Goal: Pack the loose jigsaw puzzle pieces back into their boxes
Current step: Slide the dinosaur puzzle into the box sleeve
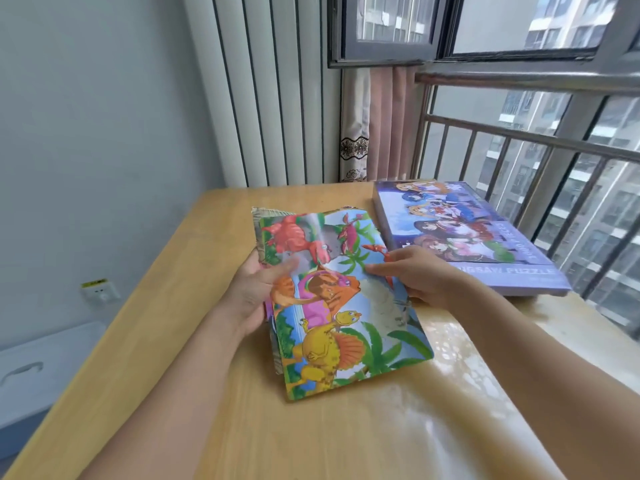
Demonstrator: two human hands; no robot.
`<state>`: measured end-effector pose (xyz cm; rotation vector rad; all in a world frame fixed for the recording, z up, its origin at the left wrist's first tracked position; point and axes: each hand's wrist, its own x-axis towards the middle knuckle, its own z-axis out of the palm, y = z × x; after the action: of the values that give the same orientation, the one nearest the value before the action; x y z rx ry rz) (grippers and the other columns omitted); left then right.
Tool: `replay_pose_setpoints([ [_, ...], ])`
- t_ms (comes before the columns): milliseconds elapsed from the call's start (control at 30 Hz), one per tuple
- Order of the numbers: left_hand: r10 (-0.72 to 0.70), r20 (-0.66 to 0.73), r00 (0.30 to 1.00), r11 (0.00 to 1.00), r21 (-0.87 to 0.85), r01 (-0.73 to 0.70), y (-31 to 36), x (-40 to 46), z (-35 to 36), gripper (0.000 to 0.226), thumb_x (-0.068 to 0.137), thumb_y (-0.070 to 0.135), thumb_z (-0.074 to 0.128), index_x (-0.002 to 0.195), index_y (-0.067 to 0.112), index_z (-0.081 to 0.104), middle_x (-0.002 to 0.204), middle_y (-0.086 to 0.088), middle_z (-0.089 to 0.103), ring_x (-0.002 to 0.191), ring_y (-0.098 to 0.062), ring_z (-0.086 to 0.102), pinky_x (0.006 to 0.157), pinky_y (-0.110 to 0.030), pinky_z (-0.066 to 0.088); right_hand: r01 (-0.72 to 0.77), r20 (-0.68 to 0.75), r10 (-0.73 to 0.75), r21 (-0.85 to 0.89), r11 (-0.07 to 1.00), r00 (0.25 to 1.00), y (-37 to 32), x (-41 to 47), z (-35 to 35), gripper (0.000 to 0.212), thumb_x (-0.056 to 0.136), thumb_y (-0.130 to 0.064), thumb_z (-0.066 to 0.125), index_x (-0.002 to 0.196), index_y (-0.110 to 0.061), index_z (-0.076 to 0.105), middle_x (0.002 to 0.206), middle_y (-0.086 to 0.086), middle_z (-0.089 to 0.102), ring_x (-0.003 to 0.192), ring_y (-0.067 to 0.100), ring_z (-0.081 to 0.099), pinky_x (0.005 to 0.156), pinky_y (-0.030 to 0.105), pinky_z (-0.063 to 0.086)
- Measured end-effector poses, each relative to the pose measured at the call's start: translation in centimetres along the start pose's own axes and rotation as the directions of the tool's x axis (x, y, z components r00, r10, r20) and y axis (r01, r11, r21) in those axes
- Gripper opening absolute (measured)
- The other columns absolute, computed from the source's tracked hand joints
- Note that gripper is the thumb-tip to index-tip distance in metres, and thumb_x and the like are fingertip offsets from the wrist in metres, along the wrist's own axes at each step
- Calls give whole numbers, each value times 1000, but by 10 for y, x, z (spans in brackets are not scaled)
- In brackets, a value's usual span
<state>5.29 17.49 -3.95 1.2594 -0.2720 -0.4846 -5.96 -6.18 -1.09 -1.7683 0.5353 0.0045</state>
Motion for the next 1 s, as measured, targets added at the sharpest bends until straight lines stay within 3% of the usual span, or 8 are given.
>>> replay_pose_setpoints([
  [67,55,-52,997,996,66,-52,-3,-4,4,47,81,-9,70,122,11,58,115,-18,71,86,-27,73,66,-38,61,90,-86,-104,-150,985,991,4,7,8,52,69,-40,88,85,4,65,80,23,69,68,24,61,64,34,53],
  [167,142,-41,989,989,47,-140,7,-9,4,40,90,-12,59,119,16,58,111,-11,73,81,-24,74,59,-34,60,279,-203,-335,-261,924,920,7,9,23,44,79,-34,84,90,-2,56,73,-3,54,62,13,48,55,25,37],
  [300,214,60,975,977,5,-215,27,-12,-1,42,97,1,56,134,20,52,123,-7,70,103,-29,71,79,-44,60,135,30,-150,291,947,988,3,6,24,81,70,-50,86,136,-16,53,123,2,68,109,21,68,96,44,54],
  [467,156,46,987,988,-27,-154,25,-16,7,30,99,9,56,127,18,56,121,-11,70,103,-30,70,85,-46,59,79,208,-179,412,907,962,3,-7,16,52,86,-29,76,129,-3,63,129,9,68,119,26,65,108,48,47],
  [633,237,-65,969,970,76,-232,13,-21,17,14,92,12,67,104,7,63,110,-23,71,82,-33,73,73,-43,61,350,-126,-327,350,869,937,7,-16,10,36,81,-2,78,109,16,64,109,22,73,99,36,72,94,55,55],
  [700,305,-24,952,942,157,-298,13,-26,27,29,81,9,75,106,3,61,103,-20,72,77,-34,73,72,-45,61,434,-223,-384,250,866,896,7,-21,4,34,82,-4,79,107,15,65,104,15,76,100,35,72,91,55,57],
  [833,374,26,927,870,337,-360,9,-36,51,29,83,-4,74,108,2,63,93,-12,75,74,-26,75,66,-31,59,409,-204,-364,255,876,909,11,-34,-15,28,88,-21,76,114,-9,74,110,7,76,106,27,72,97,49,55],
  [1000,243,85,966,927,272,-257,-4,-45,102,22,99,28,58,105,7,61,69,9,67,55,-2,63,53,-13,46,362,-342,-232,389,847,911,39,-60,-61,26,95,-20,68,116,-6,71,109,15,75,99,34,72,91,52,57],
])
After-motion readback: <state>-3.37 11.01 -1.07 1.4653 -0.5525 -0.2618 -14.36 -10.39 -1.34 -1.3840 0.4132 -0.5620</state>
